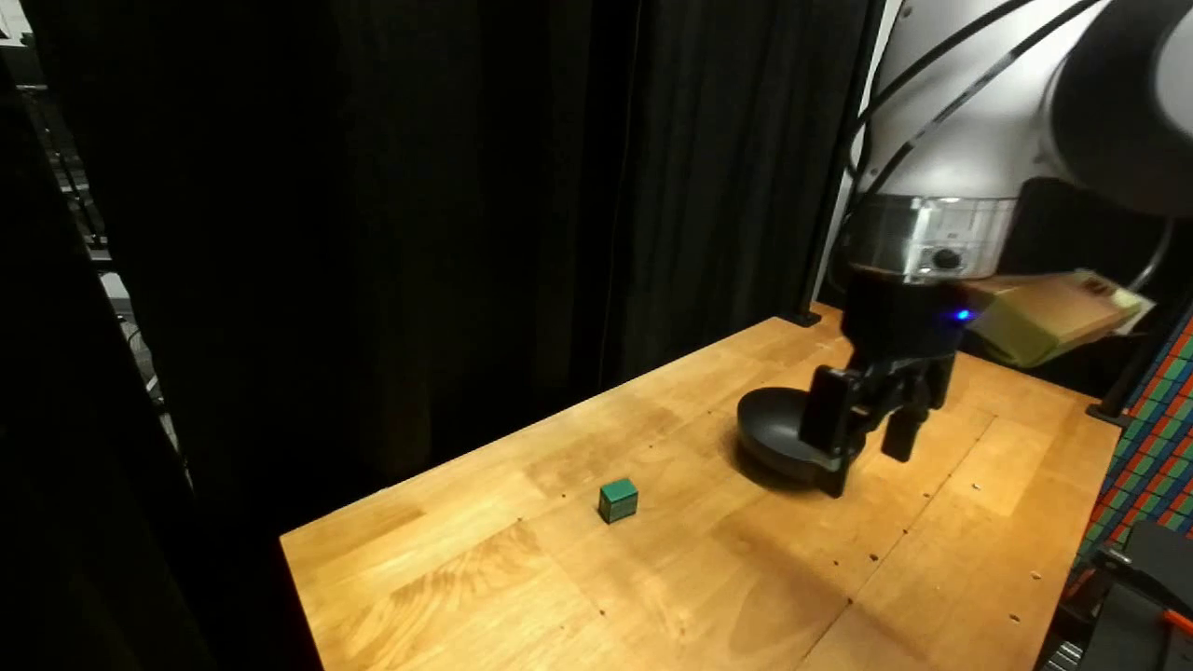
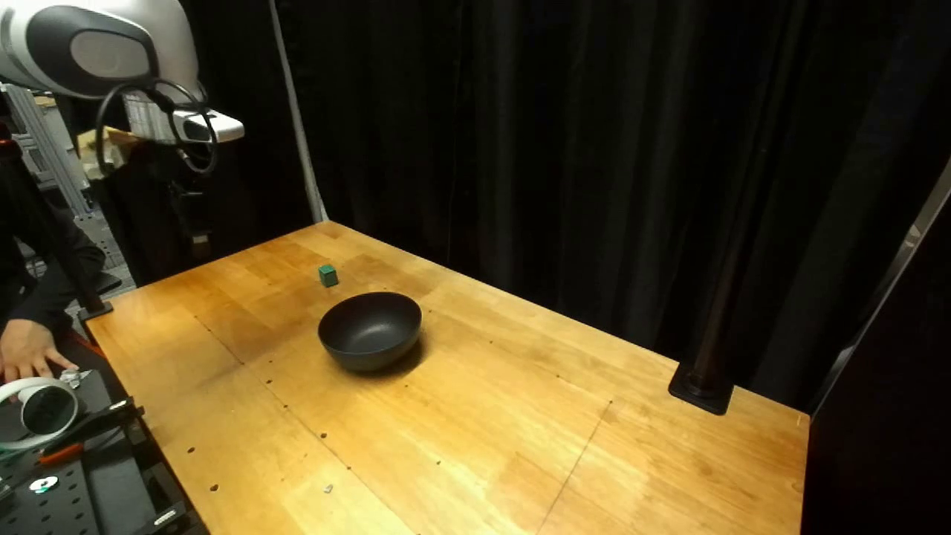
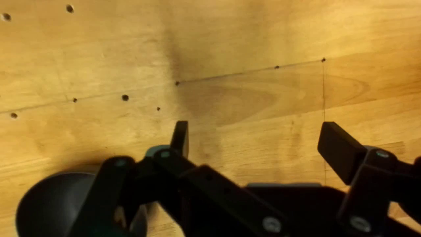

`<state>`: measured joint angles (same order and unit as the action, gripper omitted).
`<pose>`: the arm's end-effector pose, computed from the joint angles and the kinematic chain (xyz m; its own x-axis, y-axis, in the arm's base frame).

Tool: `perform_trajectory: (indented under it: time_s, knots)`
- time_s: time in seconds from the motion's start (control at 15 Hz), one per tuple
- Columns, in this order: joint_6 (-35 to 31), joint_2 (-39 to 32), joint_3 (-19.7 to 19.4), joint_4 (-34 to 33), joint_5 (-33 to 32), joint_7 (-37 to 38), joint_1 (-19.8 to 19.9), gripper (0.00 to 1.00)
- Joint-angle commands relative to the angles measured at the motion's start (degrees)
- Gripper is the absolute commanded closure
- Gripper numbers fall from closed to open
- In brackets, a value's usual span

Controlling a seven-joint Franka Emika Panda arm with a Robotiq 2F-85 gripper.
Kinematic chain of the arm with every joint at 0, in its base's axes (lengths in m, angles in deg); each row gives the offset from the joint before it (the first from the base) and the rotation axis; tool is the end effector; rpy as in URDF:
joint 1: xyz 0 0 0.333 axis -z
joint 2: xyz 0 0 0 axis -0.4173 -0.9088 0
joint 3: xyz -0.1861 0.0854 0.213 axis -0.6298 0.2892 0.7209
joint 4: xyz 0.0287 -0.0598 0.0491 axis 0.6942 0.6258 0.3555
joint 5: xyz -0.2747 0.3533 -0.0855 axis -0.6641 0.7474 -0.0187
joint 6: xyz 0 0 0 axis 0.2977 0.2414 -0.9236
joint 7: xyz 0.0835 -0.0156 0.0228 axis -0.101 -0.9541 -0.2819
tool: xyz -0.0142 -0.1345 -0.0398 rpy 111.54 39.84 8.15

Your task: Put the green block in the black bowl

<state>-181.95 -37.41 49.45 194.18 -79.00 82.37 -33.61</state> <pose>0.4386 0.2315 0.2203 0.9920 -0.0661 -0.1073 -0.0701 -0.9969 -0.0343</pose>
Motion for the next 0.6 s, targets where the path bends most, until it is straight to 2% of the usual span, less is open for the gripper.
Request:
perform_trajectory:
  time_s: [0.0,0.13,0.27,0.53]
  knots:
    - [-6.48,-14.39,-0.01,-10.24,-11.39,10.18,-1.84,0.0]
    - [-8.49,-20.29,-2.72,-14.85,-18.88,16.71,-4.67,0.0]
    - [-9.73,-26.05,-5.8,-19.7,-22.87,20.94,-7.69,0.0]
    - [-10.7,-35.71,-11.58,-28.64,-25.17,24.19,-13.29,0.0]
